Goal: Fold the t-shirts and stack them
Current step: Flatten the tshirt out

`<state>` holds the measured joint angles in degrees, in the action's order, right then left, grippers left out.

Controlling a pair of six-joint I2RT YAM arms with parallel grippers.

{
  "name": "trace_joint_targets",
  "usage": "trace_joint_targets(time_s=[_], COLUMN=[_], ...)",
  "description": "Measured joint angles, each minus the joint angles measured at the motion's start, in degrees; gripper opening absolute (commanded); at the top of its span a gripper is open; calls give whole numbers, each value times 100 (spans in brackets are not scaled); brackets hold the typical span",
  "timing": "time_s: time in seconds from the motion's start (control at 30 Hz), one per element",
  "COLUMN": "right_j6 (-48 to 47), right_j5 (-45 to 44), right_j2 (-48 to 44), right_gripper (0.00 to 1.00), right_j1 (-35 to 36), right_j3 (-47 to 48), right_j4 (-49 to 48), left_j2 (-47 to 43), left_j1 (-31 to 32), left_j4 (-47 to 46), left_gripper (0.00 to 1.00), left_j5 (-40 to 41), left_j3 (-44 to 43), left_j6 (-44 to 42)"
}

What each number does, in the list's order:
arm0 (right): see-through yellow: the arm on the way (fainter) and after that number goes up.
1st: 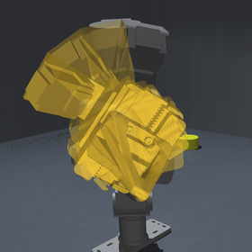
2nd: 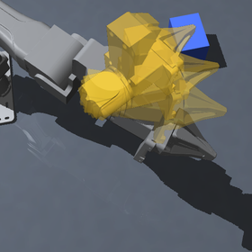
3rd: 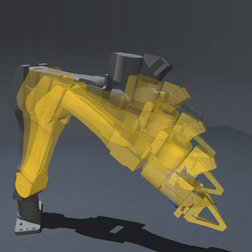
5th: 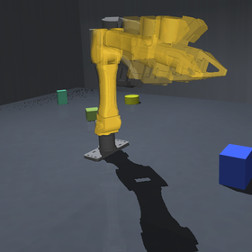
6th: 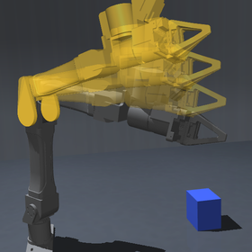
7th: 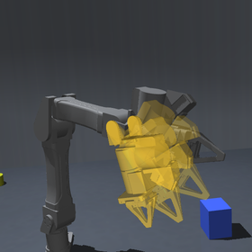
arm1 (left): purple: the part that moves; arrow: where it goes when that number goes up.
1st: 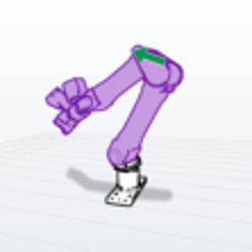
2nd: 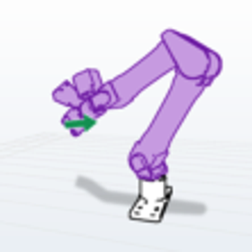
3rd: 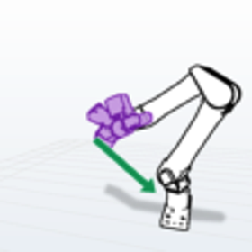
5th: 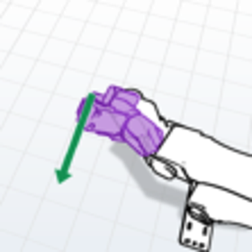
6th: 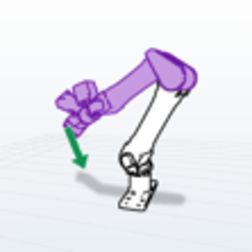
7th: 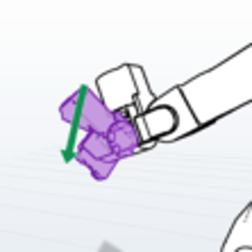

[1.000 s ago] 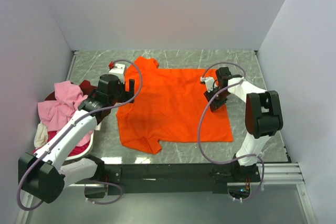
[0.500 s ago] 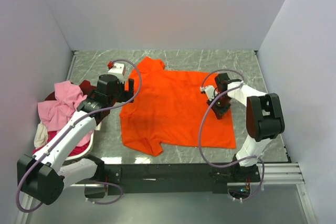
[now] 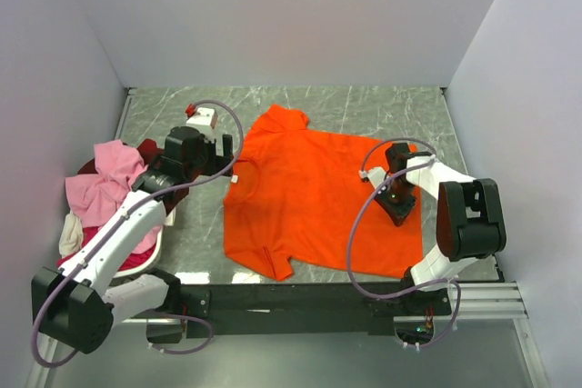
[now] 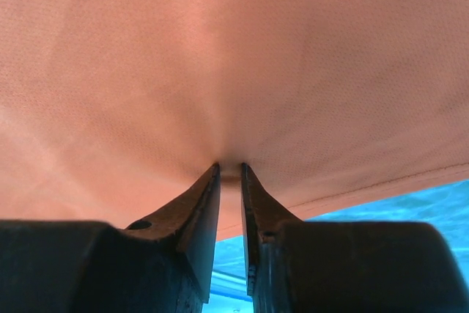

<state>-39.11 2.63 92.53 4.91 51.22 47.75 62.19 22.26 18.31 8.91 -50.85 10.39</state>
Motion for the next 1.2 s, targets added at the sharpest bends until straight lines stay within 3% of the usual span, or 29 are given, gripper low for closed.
trace_joint_targets(time_s=[0.17, 0.4, 0.63, 0.8, 1.1, 1.2], right_j6=[-85, 57, 494, 673, 822, 826], right_j5=[195, 1268, 2468, 2931, 3294, 3362], right_j2=[-48, -50, -85, -114, -116, -116], right_gripper=[29, 33, 33, 34, 34, 34], right_j1=[-310, -608, -638, -802, -1029, -1045], right_j3=[26, 953, 1539, 1753, 1818, 1818], right_j4=[146, 319, 74, 17, -114, -118], left_j2=[601, 2892, 5477, 6883, 8115, 8293], left_j1=[-581, -896, -914, -975, -1019, -1019], left_j4=[-118, -153, 39, 361, 570, 389], left_gripper=[91, 84, 74, 72, 72, 66], left_j5=[-1108, -2321, -2420, -2529, -2872, -3012], left_j3=[-326, -2120, -4745, -6085, -7243, -7405], left_j6=[271, 691, 699, 697, 787, 905])
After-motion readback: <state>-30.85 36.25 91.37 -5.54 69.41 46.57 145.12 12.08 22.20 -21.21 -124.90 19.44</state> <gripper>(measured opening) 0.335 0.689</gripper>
